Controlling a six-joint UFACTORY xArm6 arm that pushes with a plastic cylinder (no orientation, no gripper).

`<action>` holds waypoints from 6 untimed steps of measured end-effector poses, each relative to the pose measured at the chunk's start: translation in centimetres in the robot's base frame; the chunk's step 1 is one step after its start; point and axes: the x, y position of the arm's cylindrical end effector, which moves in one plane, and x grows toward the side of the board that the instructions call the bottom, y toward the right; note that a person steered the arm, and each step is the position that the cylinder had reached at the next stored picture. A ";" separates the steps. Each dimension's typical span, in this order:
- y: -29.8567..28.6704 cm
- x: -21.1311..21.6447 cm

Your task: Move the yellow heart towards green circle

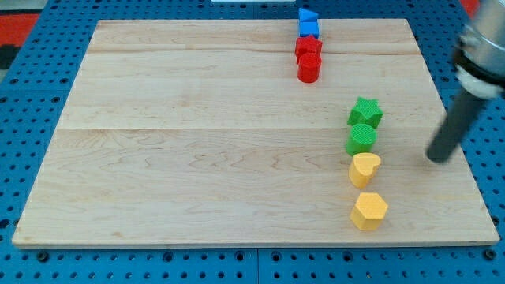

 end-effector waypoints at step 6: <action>-10.4 1.8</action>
